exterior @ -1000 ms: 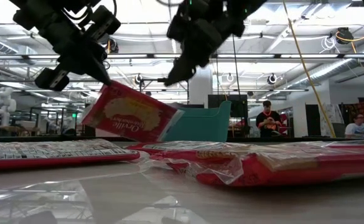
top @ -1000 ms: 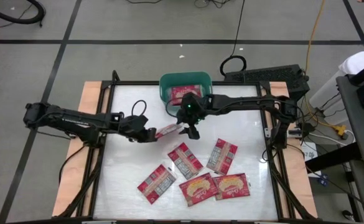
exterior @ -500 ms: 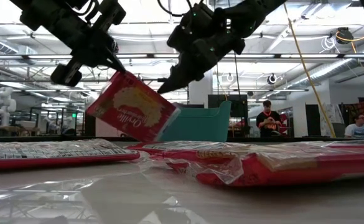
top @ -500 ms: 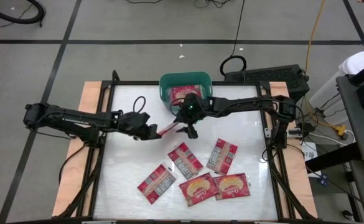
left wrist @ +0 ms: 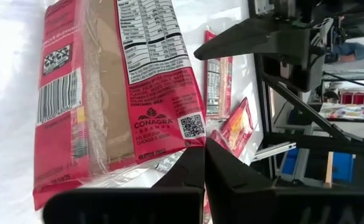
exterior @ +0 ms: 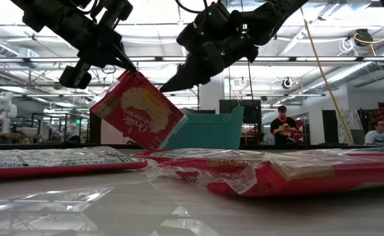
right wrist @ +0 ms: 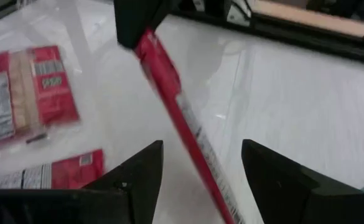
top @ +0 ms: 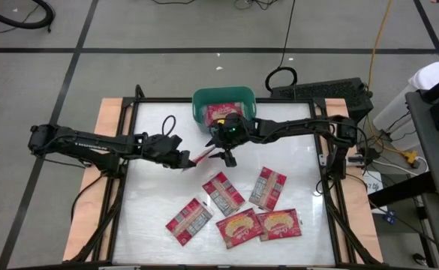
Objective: Sort popcorn bags into baskets
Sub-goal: Put the red popcorn pack into the green bin
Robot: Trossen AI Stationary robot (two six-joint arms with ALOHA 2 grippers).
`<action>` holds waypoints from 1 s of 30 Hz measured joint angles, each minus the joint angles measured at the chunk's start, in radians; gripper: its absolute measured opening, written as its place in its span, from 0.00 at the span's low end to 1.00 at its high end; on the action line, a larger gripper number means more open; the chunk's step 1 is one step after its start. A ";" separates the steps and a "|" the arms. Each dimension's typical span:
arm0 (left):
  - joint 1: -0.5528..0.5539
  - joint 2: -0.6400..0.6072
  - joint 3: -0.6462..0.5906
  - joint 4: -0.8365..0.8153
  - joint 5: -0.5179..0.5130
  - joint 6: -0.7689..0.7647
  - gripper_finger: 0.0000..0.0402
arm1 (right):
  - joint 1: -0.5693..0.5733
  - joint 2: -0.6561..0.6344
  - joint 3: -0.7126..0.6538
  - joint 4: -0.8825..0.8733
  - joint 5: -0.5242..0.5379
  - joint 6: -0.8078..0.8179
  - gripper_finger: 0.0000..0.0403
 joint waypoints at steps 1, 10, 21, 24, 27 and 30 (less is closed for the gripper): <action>0.000 0.000 0.000 0.000 0.000 0.001 0.00 | 0.000 0.000 0.000 0.005 0.000 0.008 0.53; 0.000 0.000 0.000 0.028 0.000 0.056 0.00 | 0.008 0.073 0.000 0.041 -0.005 0.018 0.51; 0.000 0.000 0.000 0.030 -0.012 0.200 0.00 | 0.014 0.082 0.000 0.064 -0.029 0.059 0.18; 0.001 0.000 0.000 0.056 -0.033 0.241 0.02 | 0.013 0.082 0.001 0.066 -0.029 0.059 0.05; 0.001 0.000 0.000 0.068 -0.041 0.269 0.05 | 0.012 0.082 0.001 0.066 -0.028 0.085 0.03; 0.001 -0.005 0.000 0.097 -0.044 0.300 0.10 | 0.005 0.075 0.001 0.051 -0.028 0.129 0.05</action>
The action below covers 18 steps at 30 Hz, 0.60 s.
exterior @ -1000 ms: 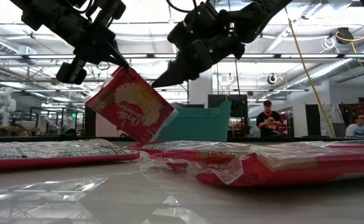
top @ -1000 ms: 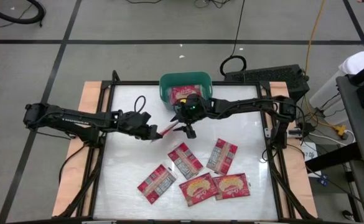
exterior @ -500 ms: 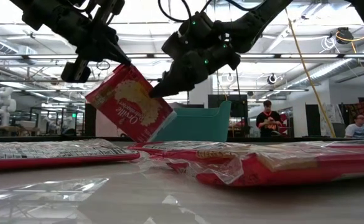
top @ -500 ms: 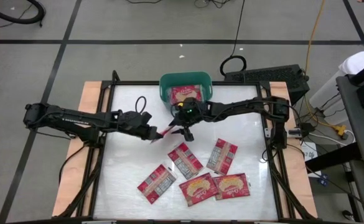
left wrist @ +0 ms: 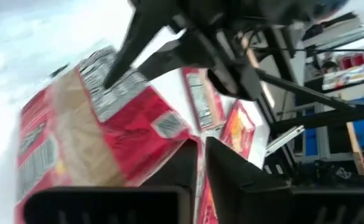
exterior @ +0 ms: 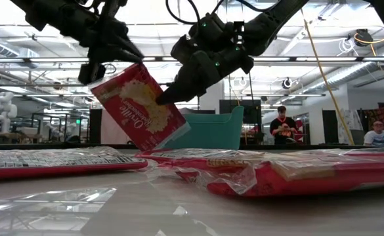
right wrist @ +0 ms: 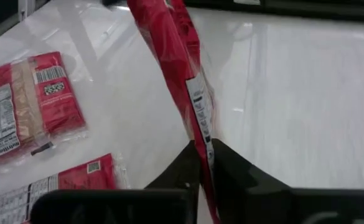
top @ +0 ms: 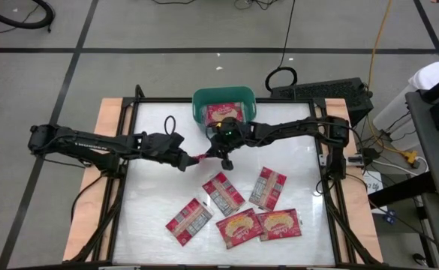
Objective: Sort popcorn bags into baskets
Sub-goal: Put the red popcorn pack into the green bin
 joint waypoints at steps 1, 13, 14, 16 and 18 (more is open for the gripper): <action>0.000 -0.007 0.000 0.010 -0.012 0.012 0.13 | -0.003 -0.003 0.000 -0.008 0.000 0.011 0.05; 0.000 -0.203 0.000 0.031 -0.356 0.176 0.47 | -0.062 -0.144 0.000 -0.175 -0.001 0.107 0.01; 0.001 -0.221 0.000 0.031 -0.395 0.203 0.48 | -0.072 -0.162 0.000 -0.186 0.001 0.114 0.01; 0.003 -0.252 0.000 0.031 -0.457 0.257 0.49 | -0.093 -0.197 0.000 -0.202 0.001 0.149 0.01; 0.011 -0.281 0.000 0.028 -0.498 0.301 0.49 | -0.118 -0.233 0.000 -0.199 0.001 0.203 0.01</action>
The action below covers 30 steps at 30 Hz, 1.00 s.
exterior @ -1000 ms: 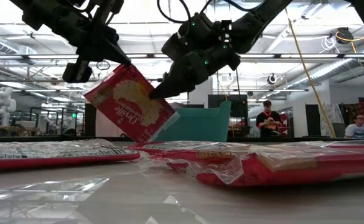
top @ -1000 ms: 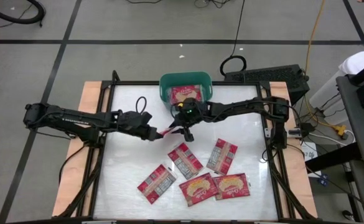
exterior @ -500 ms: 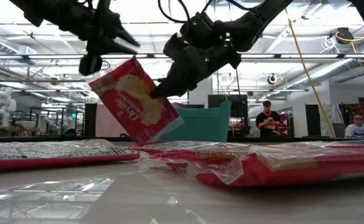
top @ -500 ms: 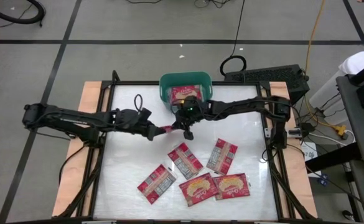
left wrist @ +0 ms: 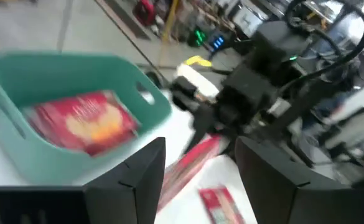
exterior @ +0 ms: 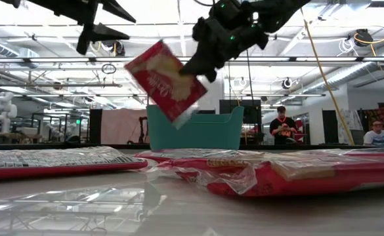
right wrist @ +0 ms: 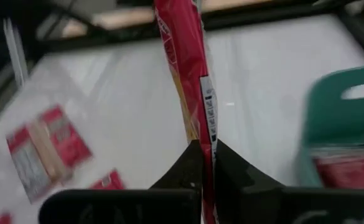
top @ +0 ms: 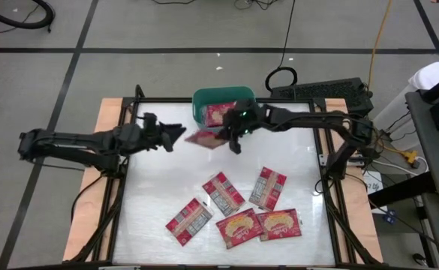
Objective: Sort popcorn bags into baskets
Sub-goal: Put the red popcorn pack into the green bin
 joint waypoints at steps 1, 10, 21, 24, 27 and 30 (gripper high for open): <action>0.004 -0.010 0.000 0.001 -0.013 0.019 0.49 | -0.013 -0.020 0.000 0.000 0.000 0.027 0.01; 0.043 -0.031 0.000 0.097 -0.022 0.106 0.43 | -0.130 -0.150 0.000 0.102 -0.001 0.261 0.01; 0.056 -0.025 0.000 0.284 -0.068 0.226 0.54 | -0.203 -0.196 0.000 0.357 -0.035 0.553 0.01; 0.056 -0.013 0.000 0.361 -0.094 0.255 0.60 | -0.207 -0.196 0.000 0.508 -0.053 0.635 0.01; 0.057 0.009 0.000 0.459 -0.097 0.313 0.67 | -0.206 -0.193 0.000 0.628 -0.054 0.694 0.01; 0.072 0.044 0.000 0.539 -0.097 0.338 0.72 | -0.205 -0.191 0.000 0.694 -0.048 0.738 0.01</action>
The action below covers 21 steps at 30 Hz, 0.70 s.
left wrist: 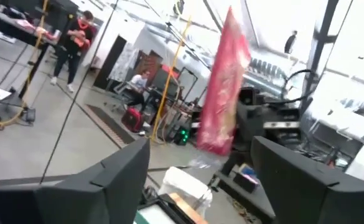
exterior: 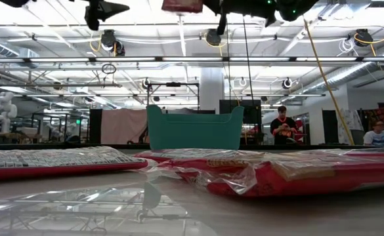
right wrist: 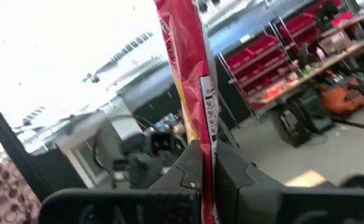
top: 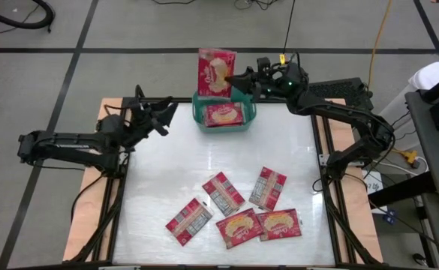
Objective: Sort popcorn bags into baskets
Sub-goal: Put the red popcorn pack into the green bin
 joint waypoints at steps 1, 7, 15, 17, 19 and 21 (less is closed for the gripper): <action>0.006 0.014 0.000 0.021 0.002 0.000 0.73 | 0.000 0.000 0.000 0.015 0.009 0.008 0.01; 0.043 0.105 0.008 0.179 0.070 -0.002 0.74 | 0.000 0.000 0.000 0.088 0.027 0.089 0.01; 0.118 0.230 0.123 0.213 0.244 0.040 0.65 | 0.031 0.000 0.000 0.137 0.026 0.127 0.01; 0.142 0.256 0.143 0.210 0.296 0.025 0.63 | 0.038 0.000 -0.001 0.138 0.026 0.123 0.01; 0.165 0.280 0.158 0.210 0.344 -0.005 0.62 | 0.043 0.000 -0.001 0.140 0.027 0.112 0.01; 0.185 0.299 0.164 0.212 0.395 -0.036 0.60 | 0.045 0.000 -0.001 0.149 0.027 0.107 0.01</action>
